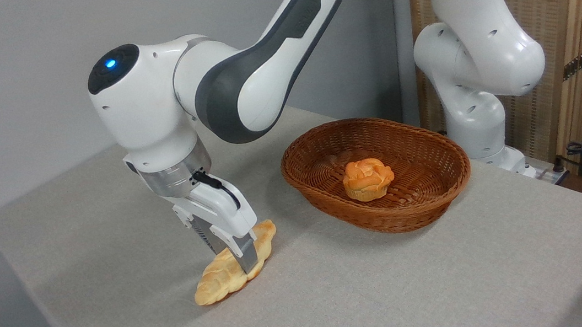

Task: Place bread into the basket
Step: 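Close the gripper on the middle of the bread roll, then lift the bread roll and carry it over the wicker basket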

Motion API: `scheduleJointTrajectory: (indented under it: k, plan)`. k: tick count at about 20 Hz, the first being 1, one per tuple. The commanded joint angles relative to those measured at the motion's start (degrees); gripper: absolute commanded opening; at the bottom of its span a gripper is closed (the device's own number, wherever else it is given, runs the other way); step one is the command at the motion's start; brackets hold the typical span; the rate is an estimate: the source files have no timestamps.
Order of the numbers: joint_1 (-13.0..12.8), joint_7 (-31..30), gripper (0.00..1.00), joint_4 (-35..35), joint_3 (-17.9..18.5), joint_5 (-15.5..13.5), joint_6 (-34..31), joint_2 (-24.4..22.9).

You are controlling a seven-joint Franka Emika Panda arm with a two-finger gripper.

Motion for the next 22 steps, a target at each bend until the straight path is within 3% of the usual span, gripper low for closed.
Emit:
scheduleJointTrajectory:
  k: [1, 11, 22]
  plan:
    - [0.1, 0.7, 0.45, 0.5, 0.4, 0.1, -0.2, 0.0]
    - [-0.1, 0.7, 0.49, 0.9, 0.3, -0.3, -1.4, -7.3]
    - [-2.3, 0.7, 0.57, 0.0, -0.3, -0.8, -19.3, -13.8]
